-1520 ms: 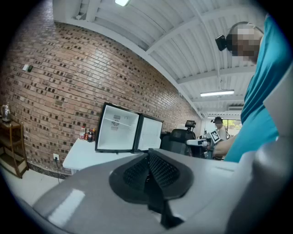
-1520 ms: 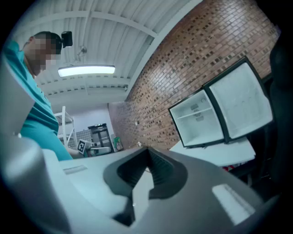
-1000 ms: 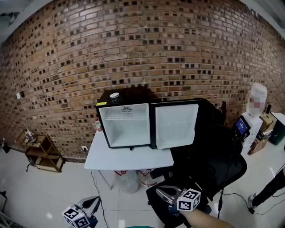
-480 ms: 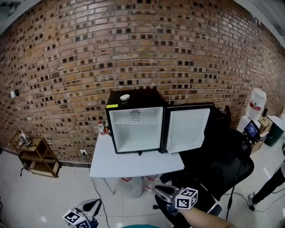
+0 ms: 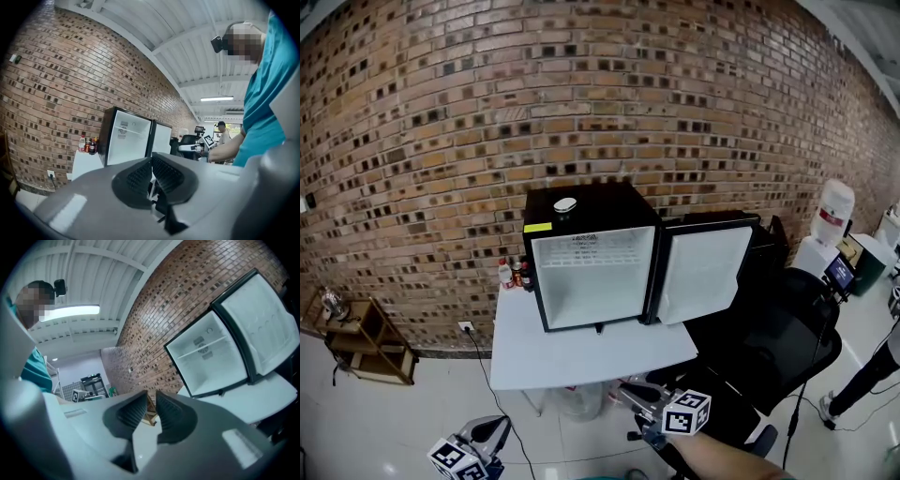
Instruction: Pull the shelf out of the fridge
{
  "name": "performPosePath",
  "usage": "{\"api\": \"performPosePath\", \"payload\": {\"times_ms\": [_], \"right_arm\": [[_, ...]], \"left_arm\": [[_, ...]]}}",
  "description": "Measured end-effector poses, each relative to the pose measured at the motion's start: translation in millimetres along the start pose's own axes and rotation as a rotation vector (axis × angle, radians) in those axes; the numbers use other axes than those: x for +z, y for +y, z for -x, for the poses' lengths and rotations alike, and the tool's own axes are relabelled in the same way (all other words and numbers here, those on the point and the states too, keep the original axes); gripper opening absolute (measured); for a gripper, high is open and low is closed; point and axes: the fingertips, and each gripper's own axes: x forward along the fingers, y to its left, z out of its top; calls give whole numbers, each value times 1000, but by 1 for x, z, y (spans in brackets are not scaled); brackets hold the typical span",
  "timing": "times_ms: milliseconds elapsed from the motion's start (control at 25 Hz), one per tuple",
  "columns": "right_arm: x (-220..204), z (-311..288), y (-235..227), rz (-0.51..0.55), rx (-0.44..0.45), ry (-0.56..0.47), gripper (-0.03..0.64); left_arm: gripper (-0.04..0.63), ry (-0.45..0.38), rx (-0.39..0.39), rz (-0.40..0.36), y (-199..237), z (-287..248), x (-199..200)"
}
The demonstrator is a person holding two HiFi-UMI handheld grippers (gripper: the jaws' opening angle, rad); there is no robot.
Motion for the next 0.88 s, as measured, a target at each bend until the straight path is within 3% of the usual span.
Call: {"api": "performPosePath", "payload": {"times_ms": [280,560,880], "right_arm": [[54,-20,-77,-53,28,-72,54],[96,-53,-158,-63,87,-55,64],[126,-110,-223,-109,81,-72,85]], "left_arm": [[-18,23,50,-47,34,-86,12],[-18,46,115,-18,45,-184,15],[-18,113,75,-45,89,-274,-6]]}}
